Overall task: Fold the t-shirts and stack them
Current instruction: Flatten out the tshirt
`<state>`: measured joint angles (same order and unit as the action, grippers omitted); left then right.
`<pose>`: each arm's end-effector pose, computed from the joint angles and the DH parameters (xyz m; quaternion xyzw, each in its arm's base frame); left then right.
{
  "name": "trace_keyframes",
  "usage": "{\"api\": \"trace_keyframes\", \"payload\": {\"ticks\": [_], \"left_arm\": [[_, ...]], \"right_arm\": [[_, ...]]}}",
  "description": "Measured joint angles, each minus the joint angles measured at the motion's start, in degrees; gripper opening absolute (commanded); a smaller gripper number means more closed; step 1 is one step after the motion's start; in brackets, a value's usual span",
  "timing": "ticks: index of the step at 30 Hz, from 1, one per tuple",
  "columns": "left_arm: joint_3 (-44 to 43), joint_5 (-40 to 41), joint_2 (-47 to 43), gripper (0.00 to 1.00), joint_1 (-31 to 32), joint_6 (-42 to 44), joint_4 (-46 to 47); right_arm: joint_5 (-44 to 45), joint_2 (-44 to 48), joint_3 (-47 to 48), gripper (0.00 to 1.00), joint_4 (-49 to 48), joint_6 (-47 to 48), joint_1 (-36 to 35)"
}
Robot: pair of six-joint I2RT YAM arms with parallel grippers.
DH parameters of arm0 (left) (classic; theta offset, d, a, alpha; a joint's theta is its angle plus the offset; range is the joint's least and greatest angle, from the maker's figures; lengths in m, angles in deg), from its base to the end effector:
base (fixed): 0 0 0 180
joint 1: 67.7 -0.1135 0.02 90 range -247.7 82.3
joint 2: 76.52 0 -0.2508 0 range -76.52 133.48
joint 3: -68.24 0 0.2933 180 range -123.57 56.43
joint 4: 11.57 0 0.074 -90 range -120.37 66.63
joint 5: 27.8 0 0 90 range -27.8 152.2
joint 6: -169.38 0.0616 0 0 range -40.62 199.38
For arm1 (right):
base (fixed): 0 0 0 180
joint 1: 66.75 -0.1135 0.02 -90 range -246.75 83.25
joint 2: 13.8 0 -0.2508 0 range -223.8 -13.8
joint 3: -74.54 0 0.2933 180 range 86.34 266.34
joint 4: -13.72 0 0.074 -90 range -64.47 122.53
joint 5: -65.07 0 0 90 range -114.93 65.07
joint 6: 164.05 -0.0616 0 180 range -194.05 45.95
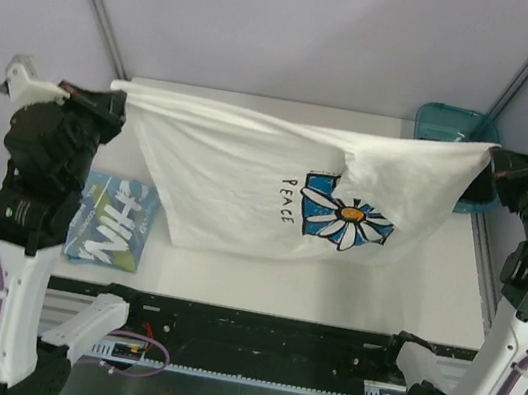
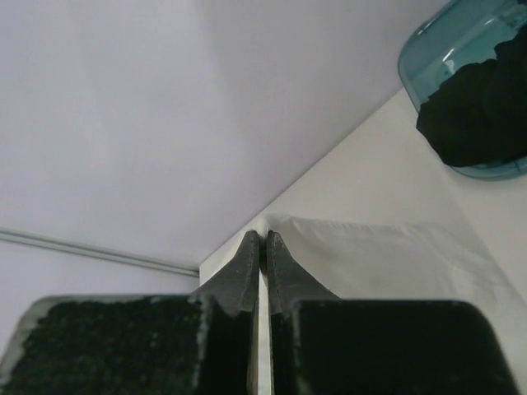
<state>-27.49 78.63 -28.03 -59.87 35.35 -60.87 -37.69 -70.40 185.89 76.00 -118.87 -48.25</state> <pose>0.1866 -0.0081 0.5119 -0.3156 0.6462 -0.2080 0.6629 0.1789 -0.0455 0.5448 0.3299 0.6746 0.2305 0.6188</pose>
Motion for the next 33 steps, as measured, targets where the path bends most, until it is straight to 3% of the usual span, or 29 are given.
{"api": "trace_keyframes", "payload": {"ticks": [5,11,15,18,21,24,29,33], "left_arm": [[-11.98,-0.85,14.16,0.00,-1.60,0.46,-0.02],[-33.44,-8.52,41.35,0.00,-7.63,-1.31,0.55],[-54.12,-16.09,61.86,0.00,-11.23,-5.90,-0.70],[-64.39,-22.25,71.52,0.00,-13.90,-11.41,1.51],[-63.78,-27.12,72.39,0.00,-16.52,-16.00,3.72],[-59.28,-31.26,68.57,0.00,-18.82,-18.93,8.24],[-44.63,-34.91,54.84,0.00,-21.57,-19.89,13.73],[-24.39,-35.15,39.71,0.00,-22.62,-17.57,17.20]], "right_arm": [[-2.60,-3.45,-5.70,0.00,-9.27,-4.04,-0.59],[-2.93,-22.45,-4.79,0.00,-22.51,-7.10,-6.38],[-2.82,-40.35,8.74,0.00,-24.57,-8.20,-9.18],[-3.17,-50.12,23.54,0.00,-24.37,-9.20,-9.70],[-4.09,-53.11,33.27,0.00,-25.09,-10.51,-9.40],[-5.27,-49.29,33.51,0.00,-27.65,-11.32,-8.76],[-7.04,-34.01,17.09,0.00,-32.11,-12.17,-6.80],[-8.22,-22.29,-0.20,0.00,-33.27,-11.34,-4.68]]}}
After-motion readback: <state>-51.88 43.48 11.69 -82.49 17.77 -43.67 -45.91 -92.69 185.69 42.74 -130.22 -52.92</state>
